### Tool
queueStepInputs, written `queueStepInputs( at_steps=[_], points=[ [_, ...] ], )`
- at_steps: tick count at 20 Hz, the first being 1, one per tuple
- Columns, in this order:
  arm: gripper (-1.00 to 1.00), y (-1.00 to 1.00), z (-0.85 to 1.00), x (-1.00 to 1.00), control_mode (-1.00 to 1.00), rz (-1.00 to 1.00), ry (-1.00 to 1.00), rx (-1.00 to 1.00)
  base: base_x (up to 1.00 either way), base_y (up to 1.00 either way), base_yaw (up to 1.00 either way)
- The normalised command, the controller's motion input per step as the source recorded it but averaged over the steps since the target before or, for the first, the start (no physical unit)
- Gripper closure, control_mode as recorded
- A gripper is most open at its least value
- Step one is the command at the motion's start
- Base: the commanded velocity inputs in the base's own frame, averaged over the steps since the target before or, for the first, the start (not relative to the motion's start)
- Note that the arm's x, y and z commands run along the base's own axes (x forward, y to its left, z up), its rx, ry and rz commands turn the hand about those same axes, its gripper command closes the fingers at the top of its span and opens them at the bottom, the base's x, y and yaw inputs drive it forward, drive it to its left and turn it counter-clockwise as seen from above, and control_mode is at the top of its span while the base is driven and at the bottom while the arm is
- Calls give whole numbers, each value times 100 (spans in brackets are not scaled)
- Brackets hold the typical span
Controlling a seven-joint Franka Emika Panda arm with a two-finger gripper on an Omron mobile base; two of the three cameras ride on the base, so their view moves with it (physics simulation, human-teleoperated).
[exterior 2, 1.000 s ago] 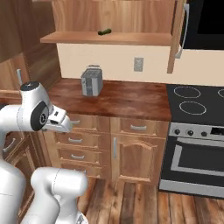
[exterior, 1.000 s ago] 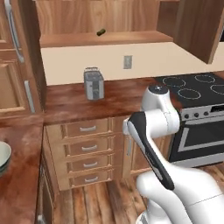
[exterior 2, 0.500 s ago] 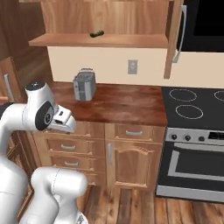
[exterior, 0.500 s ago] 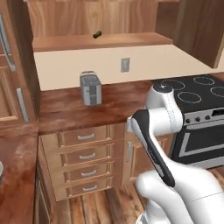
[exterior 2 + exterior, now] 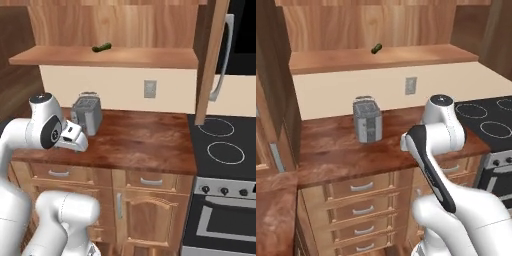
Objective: Pick the squashs from the cabinet and place them in one bowl. Pick the peach from the sink and place it in the other bowl.
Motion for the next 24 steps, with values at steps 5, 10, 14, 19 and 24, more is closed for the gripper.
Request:
queueStepInputs(
  at_steps=[5,10,14,19,24],
  points=[
    [-100,0,0,0,100,0,0,0,90,0,0],
    [-100,0,0,0,100,0,0,0,58,0,0],
    [-100,0,0,0,100,0,0,0,0,0,0],
    [-100,0,0,0,100,0,0,0,0,0,0],
    [-100,0,0,0,100,0,0,0,0,0,0]
  ],
)
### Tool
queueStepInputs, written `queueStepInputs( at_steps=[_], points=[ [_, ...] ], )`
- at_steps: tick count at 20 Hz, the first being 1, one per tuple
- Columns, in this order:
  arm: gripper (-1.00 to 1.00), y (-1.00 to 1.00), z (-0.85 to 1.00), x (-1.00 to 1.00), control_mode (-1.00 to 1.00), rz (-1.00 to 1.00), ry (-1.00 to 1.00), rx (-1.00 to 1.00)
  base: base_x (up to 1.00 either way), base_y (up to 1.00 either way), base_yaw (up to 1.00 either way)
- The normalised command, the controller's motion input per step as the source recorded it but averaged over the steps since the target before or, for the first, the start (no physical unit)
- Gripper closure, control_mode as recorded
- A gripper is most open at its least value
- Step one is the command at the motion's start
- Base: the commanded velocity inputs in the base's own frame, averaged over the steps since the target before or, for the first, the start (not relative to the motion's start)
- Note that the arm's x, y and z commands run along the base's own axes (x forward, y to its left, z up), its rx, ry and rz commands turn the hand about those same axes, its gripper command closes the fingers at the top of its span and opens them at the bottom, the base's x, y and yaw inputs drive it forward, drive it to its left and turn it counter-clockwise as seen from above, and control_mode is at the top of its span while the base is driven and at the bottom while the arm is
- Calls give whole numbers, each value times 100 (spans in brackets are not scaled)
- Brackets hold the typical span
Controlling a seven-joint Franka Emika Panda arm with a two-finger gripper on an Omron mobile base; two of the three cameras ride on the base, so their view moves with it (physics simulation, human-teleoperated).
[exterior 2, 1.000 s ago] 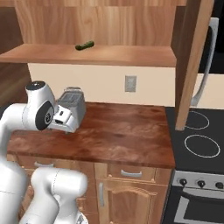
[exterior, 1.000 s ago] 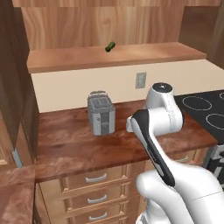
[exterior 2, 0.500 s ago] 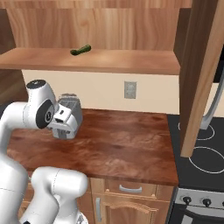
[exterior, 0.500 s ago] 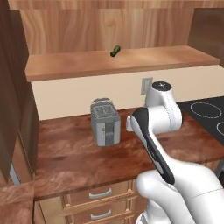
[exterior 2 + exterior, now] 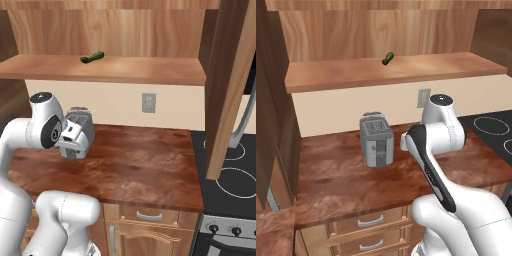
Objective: Pick the squashs from the cabinet and place them in one bowl. Pick the peach from the sink and place it in the other bowl.
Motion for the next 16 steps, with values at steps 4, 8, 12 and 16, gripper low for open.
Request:
queueStepInputs(
  at_steps=[4,8,12,16],
  points=[
    [-100,0,0,0,100,0,0,0,0,0,0],
    [-100,0,0,0,-100,0,0,0,0,0,0],
    [-100,7,0,-35,-100,0,-3,0,0,0,0],
    [-100,2,0,-53,-100,0,-10,0,0,0,0]
  ],
)
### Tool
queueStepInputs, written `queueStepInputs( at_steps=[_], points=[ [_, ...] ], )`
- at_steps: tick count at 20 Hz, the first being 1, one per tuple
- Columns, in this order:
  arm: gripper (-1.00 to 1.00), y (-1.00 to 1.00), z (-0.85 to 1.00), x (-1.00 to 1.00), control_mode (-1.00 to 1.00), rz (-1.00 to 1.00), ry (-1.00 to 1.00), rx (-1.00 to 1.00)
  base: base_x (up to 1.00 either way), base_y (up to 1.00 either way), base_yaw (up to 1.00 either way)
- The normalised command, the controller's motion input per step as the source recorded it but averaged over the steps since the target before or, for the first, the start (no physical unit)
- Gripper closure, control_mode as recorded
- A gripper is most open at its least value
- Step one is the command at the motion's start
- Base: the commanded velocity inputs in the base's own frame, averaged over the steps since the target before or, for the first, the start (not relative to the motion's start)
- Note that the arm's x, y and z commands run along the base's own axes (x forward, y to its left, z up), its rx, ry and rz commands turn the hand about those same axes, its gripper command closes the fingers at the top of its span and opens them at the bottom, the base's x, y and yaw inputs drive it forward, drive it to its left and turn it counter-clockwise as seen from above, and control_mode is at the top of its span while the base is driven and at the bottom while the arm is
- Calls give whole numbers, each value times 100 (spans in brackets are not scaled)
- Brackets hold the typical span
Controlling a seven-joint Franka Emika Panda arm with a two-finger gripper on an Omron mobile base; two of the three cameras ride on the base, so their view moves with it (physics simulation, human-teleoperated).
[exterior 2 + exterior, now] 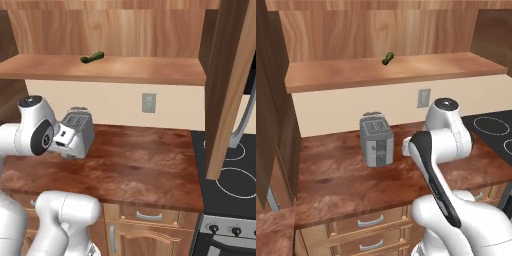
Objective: Pick the squashs from the cabinet and place them in one bowl. Pick the peach from the sink and place it in the other bowl.
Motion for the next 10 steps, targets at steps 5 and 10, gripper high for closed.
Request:
queueStepInputs(
  at_steps=[5,10],
  points=[
    [-100,5,27,-24,-100,6,-9,-5,0,0,0],
    [-100,26,83,-21,-100,1,-11,-2,0,0,0]
  ],
)
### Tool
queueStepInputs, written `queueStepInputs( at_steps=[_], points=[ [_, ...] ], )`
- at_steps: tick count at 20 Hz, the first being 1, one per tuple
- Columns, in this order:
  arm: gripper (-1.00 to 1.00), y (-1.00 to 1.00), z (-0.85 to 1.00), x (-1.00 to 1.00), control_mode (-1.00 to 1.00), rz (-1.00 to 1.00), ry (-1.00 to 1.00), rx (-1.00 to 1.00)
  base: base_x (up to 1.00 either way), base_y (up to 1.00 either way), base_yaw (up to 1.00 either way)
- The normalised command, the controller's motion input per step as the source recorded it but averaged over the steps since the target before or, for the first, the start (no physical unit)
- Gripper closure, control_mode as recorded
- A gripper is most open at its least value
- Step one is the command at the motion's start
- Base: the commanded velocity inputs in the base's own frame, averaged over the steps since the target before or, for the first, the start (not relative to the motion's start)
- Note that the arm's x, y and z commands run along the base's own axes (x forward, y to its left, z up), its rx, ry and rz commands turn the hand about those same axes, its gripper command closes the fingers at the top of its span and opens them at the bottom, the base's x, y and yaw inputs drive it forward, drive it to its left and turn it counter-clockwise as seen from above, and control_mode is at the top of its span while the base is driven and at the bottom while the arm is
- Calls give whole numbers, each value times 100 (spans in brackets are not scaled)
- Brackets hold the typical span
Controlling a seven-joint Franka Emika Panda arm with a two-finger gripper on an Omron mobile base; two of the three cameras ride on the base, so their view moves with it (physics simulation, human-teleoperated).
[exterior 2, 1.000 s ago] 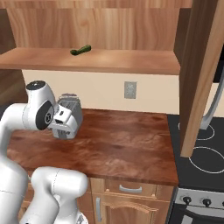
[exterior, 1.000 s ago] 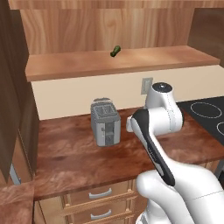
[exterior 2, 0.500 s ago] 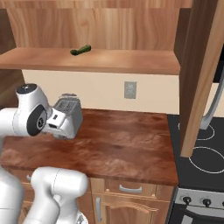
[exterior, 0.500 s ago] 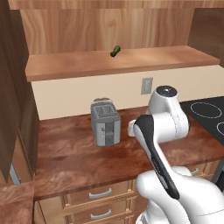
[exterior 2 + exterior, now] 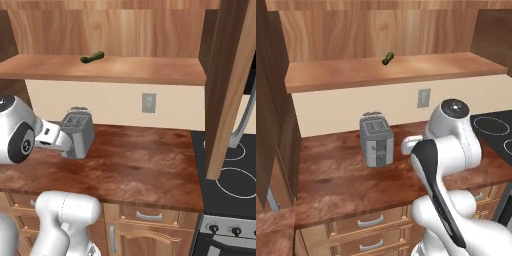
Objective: Pick the squashs from the cabinet and place them in one bowl. Pick the peach from the sink and place it in the other bowl.
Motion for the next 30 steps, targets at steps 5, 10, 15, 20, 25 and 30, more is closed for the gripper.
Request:
queueStepInputs(
  at_steps=[5,10,15,20,25,30],
  points=[
    [-100,14,79,-25,-100,1,-2,0,0,0,0],
    [-100,0,62,-23,-100,5,0,5,0,0,0],
    [-100,-1,53,-19,-100,7,0,4,0,0,0],
    [-100,0,10,-23,-100,4,0,0,0,0,0],
    [-100,0,5,-10,-100,-1,-1,-5,0,0,0],
    [-100,0,52,-6,-100,-8,-20,-4,0,0,0]
  ],
)
